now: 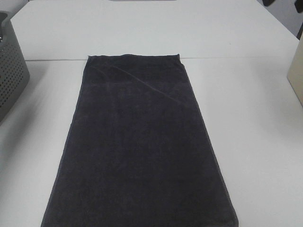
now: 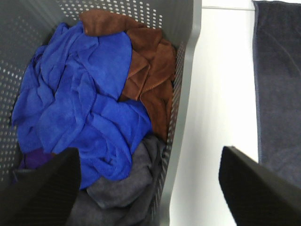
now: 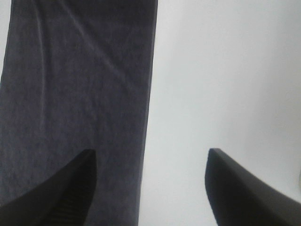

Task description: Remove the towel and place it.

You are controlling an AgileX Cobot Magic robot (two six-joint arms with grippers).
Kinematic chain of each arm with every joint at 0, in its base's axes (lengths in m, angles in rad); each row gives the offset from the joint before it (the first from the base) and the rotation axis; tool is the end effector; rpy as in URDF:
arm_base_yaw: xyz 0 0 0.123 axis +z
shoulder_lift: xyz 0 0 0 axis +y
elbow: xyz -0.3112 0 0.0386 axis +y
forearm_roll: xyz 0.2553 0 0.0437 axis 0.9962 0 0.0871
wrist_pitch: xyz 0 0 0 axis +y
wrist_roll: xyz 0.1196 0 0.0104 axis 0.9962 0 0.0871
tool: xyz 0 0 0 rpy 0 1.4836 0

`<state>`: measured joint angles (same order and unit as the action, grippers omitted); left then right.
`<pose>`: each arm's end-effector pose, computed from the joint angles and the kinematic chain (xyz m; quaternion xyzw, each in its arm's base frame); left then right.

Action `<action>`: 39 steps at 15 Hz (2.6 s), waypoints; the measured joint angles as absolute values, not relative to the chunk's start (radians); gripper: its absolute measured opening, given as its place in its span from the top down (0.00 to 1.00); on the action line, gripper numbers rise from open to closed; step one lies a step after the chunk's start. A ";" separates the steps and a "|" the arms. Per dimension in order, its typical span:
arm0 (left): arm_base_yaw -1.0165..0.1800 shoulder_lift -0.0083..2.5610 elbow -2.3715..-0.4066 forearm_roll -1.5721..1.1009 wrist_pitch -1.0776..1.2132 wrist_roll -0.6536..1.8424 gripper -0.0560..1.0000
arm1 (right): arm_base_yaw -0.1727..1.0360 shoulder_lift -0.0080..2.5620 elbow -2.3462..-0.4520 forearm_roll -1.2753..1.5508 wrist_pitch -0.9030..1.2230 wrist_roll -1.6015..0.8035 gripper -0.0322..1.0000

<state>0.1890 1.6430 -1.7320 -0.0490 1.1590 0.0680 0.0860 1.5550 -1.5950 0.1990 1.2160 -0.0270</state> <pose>0.3722 0.0657 0.3970 -0.0607 0.9549 0.0130 0.2904 0.3392 0.0516 0.3844 -0.0433 0.9654 0.1057 0.2345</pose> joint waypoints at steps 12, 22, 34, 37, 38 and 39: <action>0.189 0.447 -0.861 0.000 1.197 0.035 0.23 | 0.086 0.537 -0.810 0.110 1.220 0.019 0.34; 0.119 -0.005 -0.604 -0.061 1.221 0.133 0.23 | 0.086 -0.003 -0.489 0.024 1.182 -0.007 0.34; 0.119 -0.007 -0.520 -0.096 1.093 0.080 0.23 | 0.086 -0.005 -0.454 0.030 1.113 -0.040 0.34; 0.119 -0.007 -0.520 -0.087 1.093 0.083 0.23 | 0.086 -0.005 -0.454 0.030 1.113 -0.040 0.34; 0.119 -0.007 -0.520 -0.086 1.093 0.083 0.23 | 0.086 -0.005 -0.454 0.030 1.113 -0.040 0.34; 0.119 -0.007 -0.520 -0.086 1.093 0.083 0.23 | 0.086 -0.005 -0.454 0.030 1.113 -0.040 0.34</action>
